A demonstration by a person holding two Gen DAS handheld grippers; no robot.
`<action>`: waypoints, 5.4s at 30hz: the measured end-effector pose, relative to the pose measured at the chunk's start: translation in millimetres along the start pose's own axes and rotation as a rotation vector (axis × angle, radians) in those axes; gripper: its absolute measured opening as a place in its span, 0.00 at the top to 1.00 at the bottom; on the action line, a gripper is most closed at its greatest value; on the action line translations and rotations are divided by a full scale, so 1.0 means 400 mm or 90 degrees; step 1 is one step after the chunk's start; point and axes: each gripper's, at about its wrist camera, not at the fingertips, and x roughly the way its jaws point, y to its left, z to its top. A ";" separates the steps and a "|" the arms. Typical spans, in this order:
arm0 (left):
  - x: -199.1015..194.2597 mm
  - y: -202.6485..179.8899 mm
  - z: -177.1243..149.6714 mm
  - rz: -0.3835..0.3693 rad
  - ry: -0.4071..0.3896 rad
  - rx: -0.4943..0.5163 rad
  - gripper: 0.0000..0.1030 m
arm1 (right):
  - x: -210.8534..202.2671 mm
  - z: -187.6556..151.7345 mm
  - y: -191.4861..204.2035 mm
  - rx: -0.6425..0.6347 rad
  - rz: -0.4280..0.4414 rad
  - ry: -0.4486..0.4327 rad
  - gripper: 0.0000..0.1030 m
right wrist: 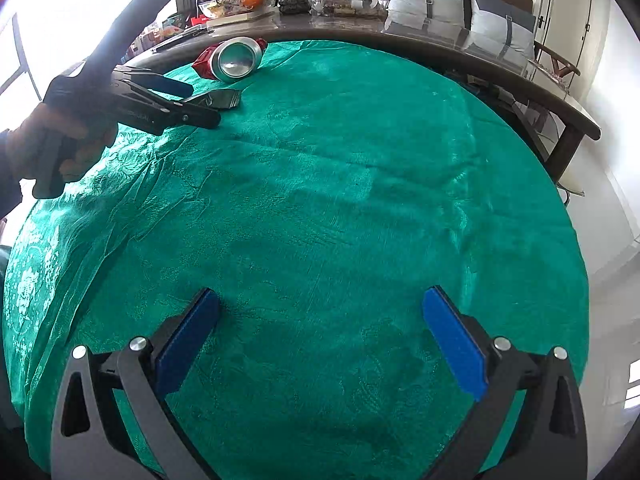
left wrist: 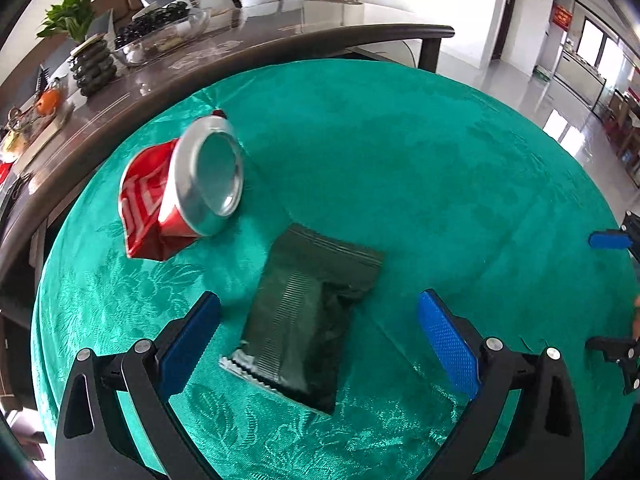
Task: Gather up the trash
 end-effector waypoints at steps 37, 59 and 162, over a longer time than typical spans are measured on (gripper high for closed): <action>-0.198 0.216 -0.250 0.086 -0.078 -0.411 0.62 | 0.301 0.597 0.186 0.027 0.155 -0.028 0.04; -0.189 0.199 -0.231 0.058 -0.079 -0.408 0.62 | 0.301 0.560 0.171 0.228 0.064 0.049 0.28; -0.202 -0.292 -0.221 0.010 -0.053 -0.265 0.57 | -0.103 0.038 -0.013 -0.312 0.133 0.091 0.51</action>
